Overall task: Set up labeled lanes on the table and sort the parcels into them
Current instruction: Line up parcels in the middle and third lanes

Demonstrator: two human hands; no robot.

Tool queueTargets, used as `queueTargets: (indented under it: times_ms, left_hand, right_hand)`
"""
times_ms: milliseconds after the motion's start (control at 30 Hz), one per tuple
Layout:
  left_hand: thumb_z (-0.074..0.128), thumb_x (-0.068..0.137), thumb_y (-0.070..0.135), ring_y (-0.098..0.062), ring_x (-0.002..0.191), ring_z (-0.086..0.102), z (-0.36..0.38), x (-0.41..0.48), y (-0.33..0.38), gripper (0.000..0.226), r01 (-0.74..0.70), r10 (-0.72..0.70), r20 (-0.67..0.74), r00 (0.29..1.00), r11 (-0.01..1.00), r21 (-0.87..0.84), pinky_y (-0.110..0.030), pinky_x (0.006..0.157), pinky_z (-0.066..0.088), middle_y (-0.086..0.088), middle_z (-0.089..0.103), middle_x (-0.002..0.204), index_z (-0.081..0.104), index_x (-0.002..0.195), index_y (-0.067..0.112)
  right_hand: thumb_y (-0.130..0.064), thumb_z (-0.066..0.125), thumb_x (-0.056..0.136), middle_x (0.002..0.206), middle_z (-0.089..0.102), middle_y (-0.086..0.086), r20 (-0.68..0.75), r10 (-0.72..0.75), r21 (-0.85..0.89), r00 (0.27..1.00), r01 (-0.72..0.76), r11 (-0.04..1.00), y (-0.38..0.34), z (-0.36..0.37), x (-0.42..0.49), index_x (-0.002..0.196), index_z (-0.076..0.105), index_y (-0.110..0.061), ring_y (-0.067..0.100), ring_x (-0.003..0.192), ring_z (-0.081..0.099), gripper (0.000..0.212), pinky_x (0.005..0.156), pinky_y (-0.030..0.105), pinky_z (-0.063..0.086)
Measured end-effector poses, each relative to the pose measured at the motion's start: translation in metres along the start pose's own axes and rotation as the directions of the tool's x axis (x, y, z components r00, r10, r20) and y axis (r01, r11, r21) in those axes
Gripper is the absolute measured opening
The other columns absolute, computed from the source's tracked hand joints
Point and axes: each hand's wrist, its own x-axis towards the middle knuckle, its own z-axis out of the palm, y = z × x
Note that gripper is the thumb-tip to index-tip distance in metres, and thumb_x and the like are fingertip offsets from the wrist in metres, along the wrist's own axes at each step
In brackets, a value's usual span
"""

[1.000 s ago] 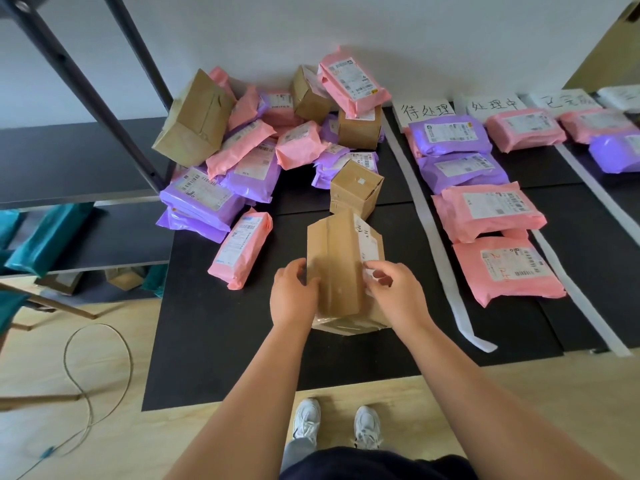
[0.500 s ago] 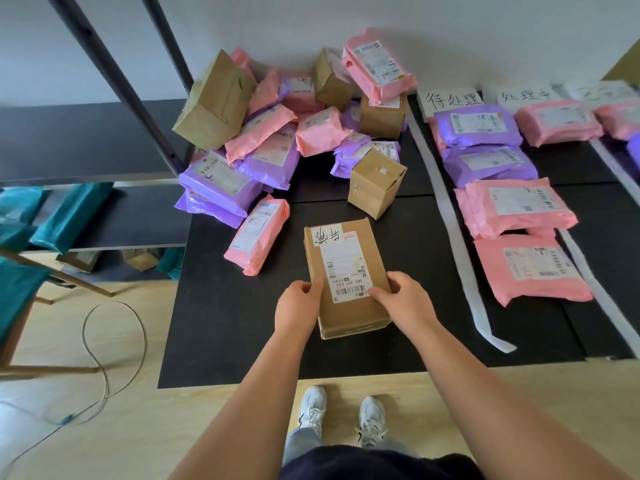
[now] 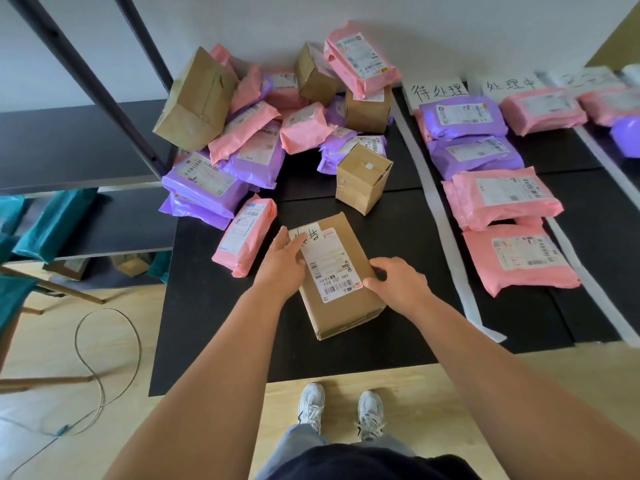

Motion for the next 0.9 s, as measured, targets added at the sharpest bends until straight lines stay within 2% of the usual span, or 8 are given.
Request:
queueTargets:
  times_ms: [67,100,200,267,433,600,767,900]
  left_hand:
    - [0.049,0.101,0.021,-0.023,0.137,0.04,-0.001,0.001,-0.003,0.056,-0.019,0.019,-0.013,1.0,1.0,0.023,-0.028,0.092,0.045,0.005,0.009,0.163,0.031,0.152,0.034]
    - [0.052,0.1,0.025,-0.022,0.131,0.045,-0.002,0.002,-0.004,0.055,-0.028,0.029,-0.025,0.999,0.998,0.055,-0.029,0.09,0.047,0.004,0.013,0.161,0.033,0.151,0.034]
    - [0.055,0.099,0.033,-0.023,0.131,0.043,-0.004,0.002,-0.004,0.055,-0.025,0.03,-0.034,0.999,0.991,0.132,-0.038,0.098,0.049,0.003,0.021,0.156,0.034,0.15,0.037]
    - [0.053,0.099,0.034,-0.023,0.133,0.04,-0.004,-0.001,-0.003,0.055,-0.022,0.028,-0.037,0.999,0.988,0.156,-0.039,0.098,0.049,0.001,0.021,0.156,0.033,0.15,0.037]
    - [0.048,0.102,0.033,-0.023,0.137,0.034,0.0,-0.011,0.0,0.052,-0.009,0.022,-0.083,0.996,0.987,0.161,-0.037,0.095,0.047,-0.001,0.021,0.155,0.032,0.151,0.033]
    - [0.049,0.102,0.036,-0.023,0.137,0.035,0.004,-0.022,0.002,0.052,0.062,-0.046,-0.123,0.991,0.989,0.137,-0.037,0.09,0.05,-0.001,0.025,0.153,0.032,0.15,0.033]
    - [0.046,0.103,0.037,-0.022,0.137,0.034,0.008,-0.028,0.002,0.056,0.106,-0.087,-0.136,0.987,0.984,0.145,-0.036,0.085,0.051,-0.001,0.024,0.153,0.026,0.154,0.032]
    - [0.047,0.102,0.039,-0.023,0.135,0.037,0.009,-0.031,0.002,0.054,0.13,-0.106,-0.144,0.984,0.976,0.172,-0.033,0.076,0.048,-0.003,0.028,0.151,0.029,0.152,0.033]
  right_hand:
    - [-0.042,0.059,0.096,0.142,0.047,0.002,-0.036,-0.016,-0.02,0.999,0.016,1.0,-0.002,-0.001,-0.004,0.148,0.039,-0.029,0.022,0.13,0.048,0.057,0.11,0.047,0.039]
    - [-0.044,0.059,0.095,0.141,0.047,0.002,-0.077,-0.033,-0.041,0.996,0.03,0.999,-0.003,0.0,-0.007,0.146,0.04,-0.028,0.021,0.129,0.047,0.057,0.109,0.045,0.039]
    - [-0.055,0.058,0.091,0.121,0.054,-0.003,-0.18,-0.126,-0.124,0.976,0.104,0.987,-0.014,0.009,-0.025,0.129,0.051,-0.023,0.014,0.113,0.052,0.05,0.1,0.036,0.043]
    - [-0.062,0.058,0.085,0.113,0.055,-0.007,-0.128,-0.194,-0.161,0.973,0.172,0.972,-0.022,0.021,-0.04,0.123,0.05,-0.023,0.012,0.107,0.054,0.054,0.096,0.035,0.042]
    - [-0.08,0.06,0.071,0.127,0.049,-0.005,-0.084,-0.284,-0.328,0.955,0.243,0.913,-0.022,0.035,-0.056,0.134,0.038,-0.024,0.018,0.12,0.047,0.088,0.103,0.04,0.037]
    - [-0.082,0.057,0.071,0.131,0.044,0.001,-0.049,-0.308,-0.442,0.95,0.256,0.86,-0.021,0.026,-0.051,0.133,0.038,-0.026,0.022,0.115,0.044,0.086,0.1,0.042,0.039]
    - [-0.085,0.057,0.067,0.143,0.039,0.004,0.013,-0.328,-0.448,0.945,0.299,0.843,-0.028,0.027,-0.055,0.145,0.031,-0.026,0.027,0.131,0.039,0.101,0.112,0.049,0.03]
    - [-0.071,0.063,0.075,0.147,0.034,0.004,-0.017,-0.36,-0.473,0.933,0.309,0.825,-0.028,0.04,-0.06,0.146,0.025,-0.027,0.027,0.134,0.035,0.091,0.113,0.048,0.029]
